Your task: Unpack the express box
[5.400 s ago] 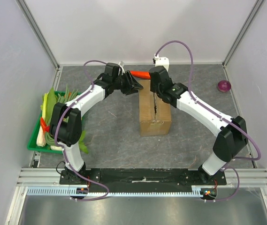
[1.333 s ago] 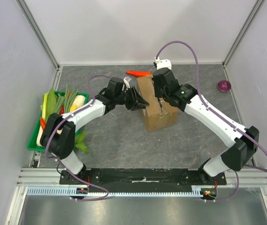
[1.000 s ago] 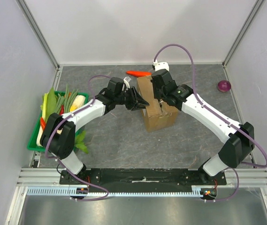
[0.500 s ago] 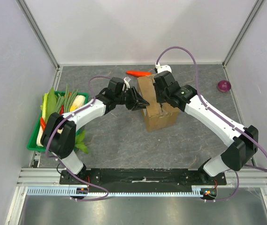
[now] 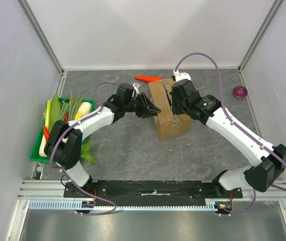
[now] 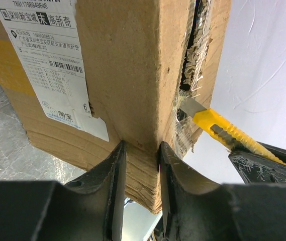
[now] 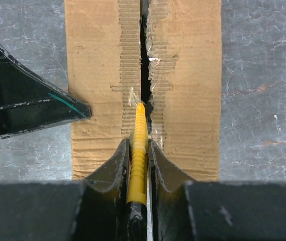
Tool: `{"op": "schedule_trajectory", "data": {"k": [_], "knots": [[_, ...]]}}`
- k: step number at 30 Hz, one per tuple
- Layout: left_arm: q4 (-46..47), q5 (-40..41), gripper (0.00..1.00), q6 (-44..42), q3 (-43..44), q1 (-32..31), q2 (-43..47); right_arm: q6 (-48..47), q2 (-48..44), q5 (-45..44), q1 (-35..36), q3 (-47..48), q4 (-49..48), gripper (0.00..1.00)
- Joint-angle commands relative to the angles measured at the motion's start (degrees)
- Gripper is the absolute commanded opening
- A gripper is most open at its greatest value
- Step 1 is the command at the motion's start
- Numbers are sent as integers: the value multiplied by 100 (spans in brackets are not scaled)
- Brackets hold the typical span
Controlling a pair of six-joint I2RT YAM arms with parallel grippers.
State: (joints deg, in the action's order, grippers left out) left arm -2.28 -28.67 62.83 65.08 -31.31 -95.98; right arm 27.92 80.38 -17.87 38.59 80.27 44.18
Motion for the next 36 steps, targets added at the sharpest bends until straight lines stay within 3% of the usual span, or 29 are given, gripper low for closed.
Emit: {"op": "schedule_trajectory", "data": {"k": [1, 6, 10, 16, 19, 36], "knots": [[0, 555, 16, 195, -65, 46, -219, 55, -198, 73, 8, -231, 600, 0], [0, 564, 18, 151, -101, 46, -158, 55, -242, -67, 8, 14, 600, 0], [-9, 581, 25, -7, -118, 37, -52, 11, -443, -234, 17, 252, 390, 0], [167, 467, 58, -262, -188, 11, 176, -15, -541, -358, 8, 349, -103, 0], [176, 362, 65, -446, -145, -7, 229, -41, -462, -340, 17, 244, -217, 0], [-44, 98, 70, -737, -171, -244, 264, -50, -426, -498, 61, -626, -463, 0]]}}
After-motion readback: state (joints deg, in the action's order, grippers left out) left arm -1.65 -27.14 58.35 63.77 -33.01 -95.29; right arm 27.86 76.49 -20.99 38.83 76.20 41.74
